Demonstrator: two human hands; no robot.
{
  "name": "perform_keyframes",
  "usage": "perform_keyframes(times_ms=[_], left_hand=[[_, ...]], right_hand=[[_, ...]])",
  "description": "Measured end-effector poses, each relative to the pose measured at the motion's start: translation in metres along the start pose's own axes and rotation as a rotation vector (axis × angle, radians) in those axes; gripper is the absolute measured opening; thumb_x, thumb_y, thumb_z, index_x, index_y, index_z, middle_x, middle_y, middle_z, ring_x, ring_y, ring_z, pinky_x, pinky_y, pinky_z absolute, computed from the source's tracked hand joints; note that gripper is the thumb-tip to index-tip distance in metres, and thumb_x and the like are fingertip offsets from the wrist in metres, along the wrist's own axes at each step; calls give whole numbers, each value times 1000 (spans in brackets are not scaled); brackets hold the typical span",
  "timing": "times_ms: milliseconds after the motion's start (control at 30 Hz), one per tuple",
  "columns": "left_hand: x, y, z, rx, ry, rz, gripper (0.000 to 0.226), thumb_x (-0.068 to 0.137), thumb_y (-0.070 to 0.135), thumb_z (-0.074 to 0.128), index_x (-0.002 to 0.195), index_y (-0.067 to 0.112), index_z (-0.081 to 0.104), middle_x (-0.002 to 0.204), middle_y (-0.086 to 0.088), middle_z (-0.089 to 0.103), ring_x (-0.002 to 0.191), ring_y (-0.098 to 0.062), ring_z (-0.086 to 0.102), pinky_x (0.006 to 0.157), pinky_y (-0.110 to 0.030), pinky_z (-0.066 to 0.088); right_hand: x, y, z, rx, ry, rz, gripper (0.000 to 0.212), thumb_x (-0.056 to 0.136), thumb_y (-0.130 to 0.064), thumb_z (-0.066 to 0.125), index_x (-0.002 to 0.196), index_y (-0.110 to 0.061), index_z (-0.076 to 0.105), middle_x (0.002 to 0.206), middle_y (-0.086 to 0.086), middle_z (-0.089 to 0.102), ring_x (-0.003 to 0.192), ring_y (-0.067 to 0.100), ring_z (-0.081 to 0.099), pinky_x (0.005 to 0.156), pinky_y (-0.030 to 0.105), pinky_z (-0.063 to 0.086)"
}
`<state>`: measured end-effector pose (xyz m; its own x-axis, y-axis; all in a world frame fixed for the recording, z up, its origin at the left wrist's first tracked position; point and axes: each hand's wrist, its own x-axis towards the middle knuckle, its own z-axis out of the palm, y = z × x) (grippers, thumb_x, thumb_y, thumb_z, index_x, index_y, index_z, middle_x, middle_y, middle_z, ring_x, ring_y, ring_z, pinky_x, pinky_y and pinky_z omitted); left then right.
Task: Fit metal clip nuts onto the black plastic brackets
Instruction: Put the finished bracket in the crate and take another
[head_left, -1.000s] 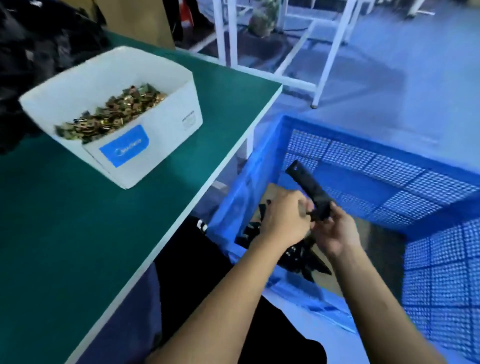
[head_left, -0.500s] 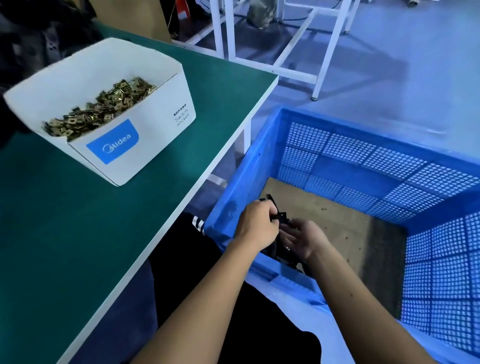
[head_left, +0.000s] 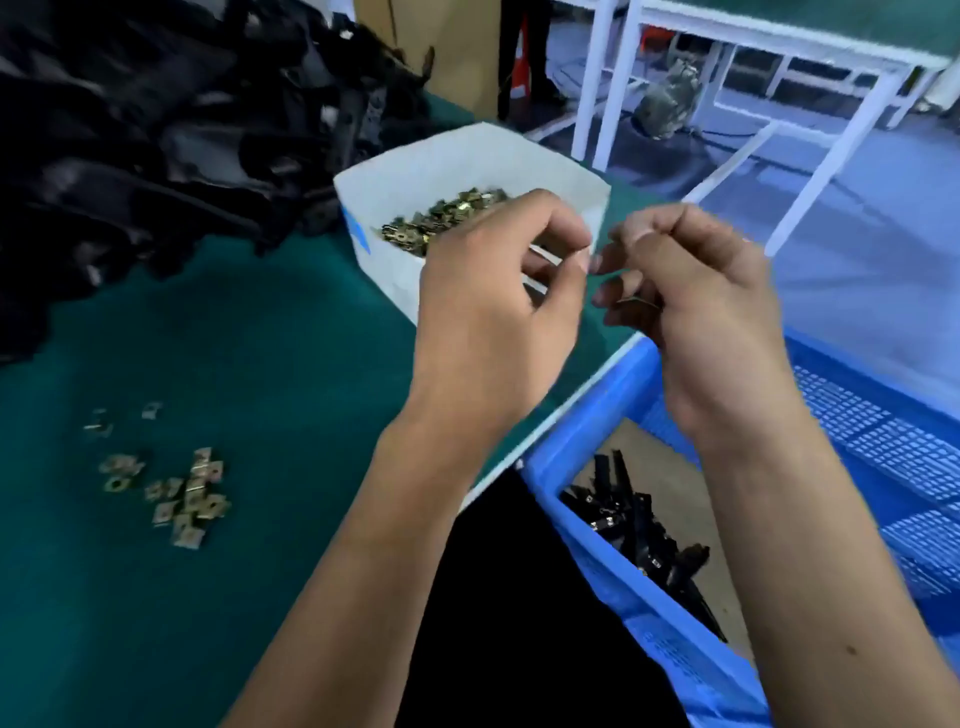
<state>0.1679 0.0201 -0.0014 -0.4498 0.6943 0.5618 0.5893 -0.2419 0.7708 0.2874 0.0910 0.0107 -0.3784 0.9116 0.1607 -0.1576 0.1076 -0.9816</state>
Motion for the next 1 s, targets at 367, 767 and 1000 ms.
perform_keyframes(times_ms=[367, 767, 1000], left_hand=[[-84, -79, -265, 696, 599, -320, 11, 89, 10, 63, 93, 17, 71, 90, 8, 70, 87, -13, 65, 84, -38, 53], [-139, -91, -375, 1175, 1045, -607, 26, 79, 15, 61, 104, 12, 67, 113, -10, 60, 110, -34, 50, 88, -23, 29], [-142, -100, -380, 1192, 1053, -680, 21, 96, 30, 56, 104, 18, 72, 109, -7, 63, 110, -33, 50, 73, -19, 15]], right_hand=[[-52, 56, 288, -714, -942, -398, 13, 93, -31, 66, 98, -19, 67, 86, -5, 69, 85, 21, 65, 76, 40, 54], [-148, 94, 451, -912, -1046, -773, 65, 99, -45, 56, 155, -27, 26, 144, 9, 44, 133, 32, 40, 104, 53, 36], [-129, 86, 449, -841, -952, -793, 41, 91, -39, 72, 127, -27, 58, 122, 5, 59, 119, 31, 50, 84, 45, 45]])
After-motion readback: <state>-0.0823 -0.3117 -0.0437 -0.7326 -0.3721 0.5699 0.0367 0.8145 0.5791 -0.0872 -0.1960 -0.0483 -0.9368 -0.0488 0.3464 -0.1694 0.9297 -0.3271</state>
